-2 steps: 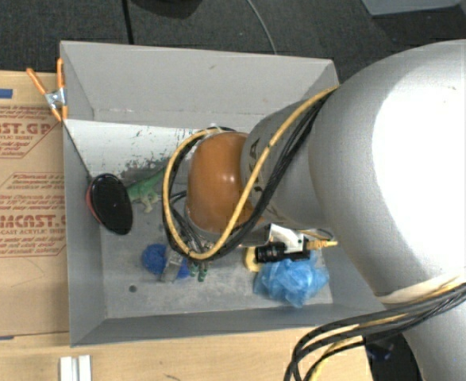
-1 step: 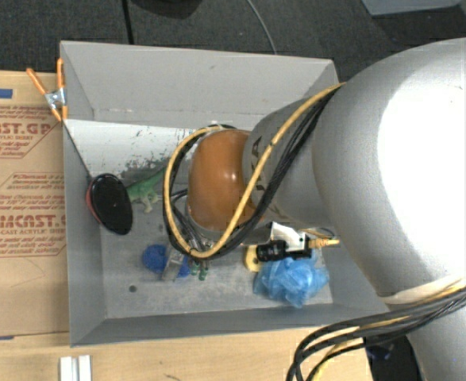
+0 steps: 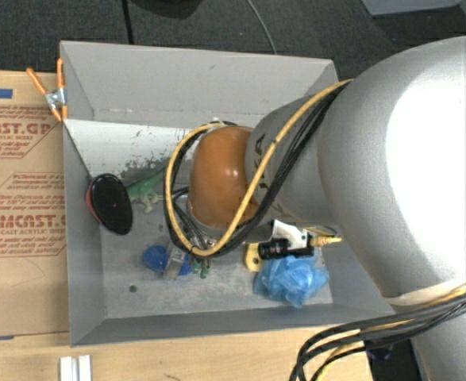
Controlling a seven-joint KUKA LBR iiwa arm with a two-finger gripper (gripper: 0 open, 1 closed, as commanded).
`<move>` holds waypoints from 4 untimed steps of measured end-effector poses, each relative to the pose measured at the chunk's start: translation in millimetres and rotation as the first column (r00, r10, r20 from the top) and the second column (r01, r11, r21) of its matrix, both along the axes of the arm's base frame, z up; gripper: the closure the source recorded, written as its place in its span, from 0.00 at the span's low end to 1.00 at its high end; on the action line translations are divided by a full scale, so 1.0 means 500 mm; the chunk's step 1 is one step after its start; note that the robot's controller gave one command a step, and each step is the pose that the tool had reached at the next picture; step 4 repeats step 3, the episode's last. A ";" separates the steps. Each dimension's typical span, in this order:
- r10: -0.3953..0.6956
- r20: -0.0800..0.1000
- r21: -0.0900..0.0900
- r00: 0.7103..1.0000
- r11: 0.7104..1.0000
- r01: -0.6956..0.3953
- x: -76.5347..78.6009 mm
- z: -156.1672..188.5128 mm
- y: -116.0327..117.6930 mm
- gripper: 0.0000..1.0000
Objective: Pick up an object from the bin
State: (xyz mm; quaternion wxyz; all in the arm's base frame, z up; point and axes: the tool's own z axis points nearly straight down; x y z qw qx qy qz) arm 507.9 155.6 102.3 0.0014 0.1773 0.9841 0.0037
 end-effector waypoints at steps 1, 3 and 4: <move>0.000 0.000 0.000 1.000 1.000 0.000 0.000 0.015 0.000 1.00; 0.000 -0.003 0.000 1.000 1.000 0.000 -0.002 0.073 0.000 1.00; 0.000 -0.003 0.000 1.000 1.000 0.000 -0.002 0.073 0.000 1.00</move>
Offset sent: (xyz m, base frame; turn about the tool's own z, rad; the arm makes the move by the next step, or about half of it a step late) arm -0.0002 0.0000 0.0730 0.0000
